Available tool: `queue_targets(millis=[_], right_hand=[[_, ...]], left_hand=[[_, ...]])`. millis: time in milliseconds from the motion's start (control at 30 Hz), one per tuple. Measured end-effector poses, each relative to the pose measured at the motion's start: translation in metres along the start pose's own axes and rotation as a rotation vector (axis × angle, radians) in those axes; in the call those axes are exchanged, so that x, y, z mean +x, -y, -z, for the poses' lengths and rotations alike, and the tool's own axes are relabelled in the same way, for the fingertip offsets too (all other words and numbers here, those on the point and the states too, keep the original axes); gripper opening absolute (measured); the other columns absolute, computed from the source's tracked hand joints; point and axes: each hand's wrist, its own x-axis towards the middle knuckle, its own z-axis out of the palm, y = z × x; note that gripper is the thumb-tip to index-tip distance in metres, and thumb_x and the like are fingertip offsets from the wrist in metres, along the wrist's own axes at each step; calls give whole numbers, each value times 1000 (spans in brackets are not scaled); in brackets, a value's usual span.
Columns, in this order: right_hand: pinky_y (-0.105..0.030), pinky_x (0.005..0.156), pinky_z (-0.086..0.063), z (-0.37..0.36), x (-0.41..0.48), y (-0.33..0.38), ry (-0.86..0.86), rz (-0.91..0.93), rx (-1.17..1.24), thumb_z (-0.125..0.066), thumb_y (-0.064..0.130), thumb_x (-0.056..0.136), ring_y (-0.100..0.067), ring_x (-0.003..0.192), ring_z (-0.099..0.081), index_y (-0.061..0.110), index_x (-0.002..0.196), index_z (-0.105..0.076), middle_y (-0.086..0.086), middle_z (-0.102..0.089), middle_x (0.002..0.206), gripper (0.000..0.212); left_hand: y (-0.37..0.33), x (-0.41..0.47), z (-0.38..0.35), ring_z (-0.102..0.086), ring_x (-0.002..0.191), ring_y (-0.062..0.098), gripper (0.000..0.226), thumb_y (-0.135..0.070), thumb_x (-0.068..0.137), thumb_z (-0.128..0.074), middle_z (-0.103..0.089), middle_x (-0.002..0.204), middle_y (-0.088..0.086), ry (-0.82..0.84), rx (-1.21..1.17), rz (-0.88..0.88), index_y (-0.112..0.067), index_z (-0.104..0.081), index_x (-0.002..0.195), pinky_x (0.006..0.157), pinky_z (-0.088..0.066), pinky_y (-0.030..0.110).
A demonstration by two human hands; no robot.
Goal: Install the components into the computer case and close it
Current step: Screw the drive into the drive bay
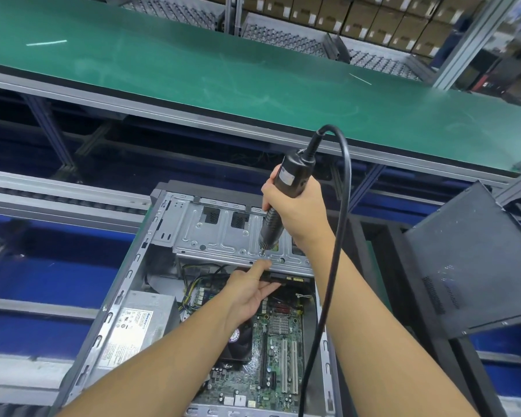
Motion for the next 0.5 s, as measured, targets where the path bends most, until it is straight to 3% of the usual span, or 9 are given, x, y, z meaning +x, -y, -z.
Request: queue_targets(millis=[100, 167, 300, 400, 500], right_hand=[[-49, 78, -57, -1, -1, 2, -8, 1, 5, -64, 6, 92, -20, 68, -61, -1, 93, -60, -15, -62, 74, 9], [-52, 78, -57, -2, -2, 3, -4, 7, 7, -65, 6, 93, -22, 68, -61, -4, 92, -59, -21, -62, 75, 11], [-36, 74, -57, 0, -2, 4, -13, -12, 73, -64, -3, 94, -18, 65, -61, -9, 99, -58, -18, -60, 77, 11], [-31, 70, -55, -1, -2, 5, -13, -3, 98, -62, -5, 95, -19, 63, -59, -12, 98, -56, -18, -58, 75, 10], [-37, 71, -55, 2, -3, 11, -34, 34, 122, -62, -6, 94, -22, 63, -59, -9, 93, -57, -19, -58, 73, 6]], left_hand=[[0, 1, 1, -72, 73, 18, 24, -7, 86, -71, -68, 97, 17, 12, -4, -1, 4, -57, 102, 75, -61, 33], [0, 0, 1, -73, 69, 17, 24, -6, 87, -71, -70, 91, 16, 8, -7, -2, 5, -57, 102, 73, -61, 33], [-1, -2, 0, -73, 66, 14, 23, -7, 88, -69, -75, 70, 6, 40, 0, 8, 4, -56, 103, 72, -61, 31], [-2, -3, 0, -74, 71, 17, 24, -7, 88, -70, -76, 77, 9, 48, 1, 6, 5, -57, 104, 75, -61, 32], [-1, -3, 1, -73, 78, 20, 27, -8, 87, -71, -74, 85, 13, 41, 11, 2, 5, -56, 105, 78, -61, 33]])
